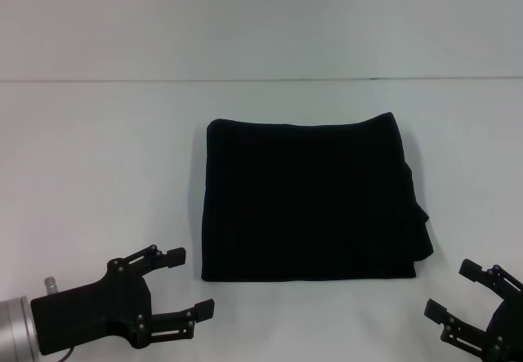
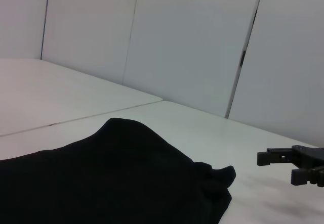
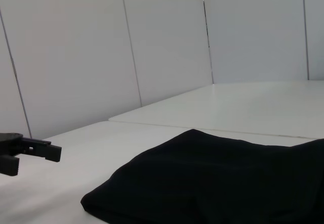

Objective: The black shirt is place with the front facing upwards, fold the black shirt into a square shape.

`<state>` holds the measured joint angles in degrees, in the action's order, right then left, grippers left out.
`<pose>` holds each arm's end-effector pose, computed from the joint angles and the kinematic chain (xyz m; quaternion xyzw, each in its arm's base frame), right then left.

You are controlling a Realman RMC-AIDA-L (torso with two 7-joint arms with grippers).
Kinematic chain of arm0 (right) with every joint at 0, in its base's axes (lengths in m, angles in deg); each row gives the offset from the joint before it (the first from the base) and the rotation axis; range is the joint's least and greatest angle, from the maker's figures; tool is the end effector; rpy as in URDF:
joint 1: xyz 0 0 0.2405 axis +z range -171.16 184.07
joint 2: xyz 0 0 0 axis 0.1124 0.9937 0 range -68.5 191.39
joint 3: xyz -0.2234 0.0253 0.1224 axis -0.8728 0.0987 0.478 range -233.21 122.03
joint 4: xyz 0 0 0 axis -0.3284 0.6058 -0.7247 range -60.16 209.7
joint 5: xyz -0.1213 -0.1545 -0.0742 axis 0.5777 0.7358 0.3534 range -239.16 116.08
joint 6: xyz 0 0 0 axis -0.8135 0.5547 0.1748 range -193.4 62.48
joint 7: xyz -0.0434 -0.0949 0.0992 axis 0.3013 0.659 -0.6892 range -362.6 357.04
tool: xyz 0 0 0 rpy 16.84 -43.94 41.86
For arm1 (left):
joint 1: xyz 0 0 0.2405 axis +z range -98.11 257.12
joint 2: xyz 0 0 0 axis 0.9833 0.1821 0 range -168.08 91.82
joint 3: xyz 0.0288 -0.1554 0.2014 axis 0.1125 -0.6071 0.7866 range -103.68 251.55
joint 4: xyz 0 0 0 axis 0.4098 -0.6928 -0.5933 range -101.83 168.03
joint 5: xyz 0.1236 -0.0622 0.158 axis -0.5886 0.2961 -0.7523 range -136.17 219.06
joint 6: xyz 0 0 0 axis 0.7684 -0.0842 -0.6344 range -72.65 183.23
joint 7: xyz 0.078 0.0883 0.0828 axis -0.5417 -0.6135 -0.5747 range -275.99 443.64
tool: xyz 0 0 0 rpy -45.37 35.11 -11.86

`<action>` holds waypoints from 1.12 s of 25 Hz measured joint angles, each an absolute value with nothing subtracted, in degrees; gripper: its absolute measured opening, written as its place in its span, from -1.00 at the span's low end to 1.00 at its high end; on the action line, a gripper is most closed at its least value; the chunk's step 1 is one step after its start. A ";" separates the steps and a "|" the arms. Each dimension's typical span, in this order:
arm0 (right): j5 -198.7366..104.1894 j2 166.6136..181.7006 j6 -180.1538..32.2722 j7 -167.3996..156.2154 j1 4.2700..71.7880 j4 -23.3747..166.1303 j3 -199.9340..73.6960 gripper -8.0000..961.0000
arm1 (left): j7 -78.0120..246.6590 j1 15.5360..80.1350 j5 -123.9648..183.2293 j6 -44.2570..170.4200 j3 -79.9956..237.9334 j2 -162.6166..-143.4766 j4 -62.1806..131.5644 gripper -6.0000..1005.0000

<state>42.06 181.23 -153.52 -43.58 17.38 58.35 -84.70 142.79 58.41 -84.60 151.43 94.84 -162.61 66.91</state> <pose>0.3549 0.2070 -0.0314 -0.8706 0.2313 0.3010 0.3130 -0.3104 0.2504 -0.0271 -0.9235 -0.2060 -0.2756 0.1697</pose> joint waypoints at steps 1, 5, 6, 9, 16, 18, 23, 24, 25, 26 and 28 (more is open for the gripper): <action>42.07 181.23 -153.52 -43.60 17.43 58.36 -84.69 0.91 | 142.79 58.37 -84.60 151.43 94.86 -162.61 66.88 0.86; 42.08 181.24 -153.52 -43.63 17.46 58.40 -84.68 0.91 | 142.79 58.03 -84.59 151.39 94.87 -162.54 66.40 0.86; 42.08 181.24 -153.52 -43.65 17.48 58.41 -84.68 0.91 | 142.78 57.94 -84.59 151.39 94.89 -162.52 66.30 0.86; 42.08 181.24 -153.52 -43.70 17.54 58.47 -84.67 0.91 | 142.77 57.81 -84.59 151.38 94.99 -162.48 66.23 0.86; 42.08 181.24 -153.52 -43.73 17.47 58.52 -84.68 0.91 | 142.75 57.79 -84.59 151.38 94.94 -162.50 66.23 0.86; 42.08 181.24 -153.52 -43.73 17.46 58.52 -84.68 0.91 | 142.74 57.72 -84.59 151.38 94.97 -162.50 66.23 0.86; 41.96 181.24 -153.52 -43.73 17.44 58.59 -84.68 0.91 | 142.83 57.51 -84.59 151.38 94.90 -162.50 66.18 0.86; 41.96 181.24 -153.57 -43.73 17.45 58.60 -84.68 0.91 | 142.95 57.51 -84.59 151.38 94.85 -162.50 66.17 0.86; 41.95 181.24 -153.65 -43.73 17.47 58.60 -84.68 0.91 | 143.13 57.51 -84.59 151.39 94.80 -162.50 66.17 0.86; 41.96 181.24 -153.71 -43.73 17.47 58.60 -84.68 0.91 | 143.33 57.51 -84.59 151.39 94.78 -162.50 66.15 0.86; 41.96 181.24 -153.81 -43.73 17.41 58.60 -84.68 0.91 | 143.53 57.52 -84.59 151.40 94.73 -162.46 66.15 0.86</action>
<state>41.96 181.24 -153.81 -43.73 17.41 58.60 -84.68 143.53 57.52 -84.59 151.40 94.73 -162.46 66.15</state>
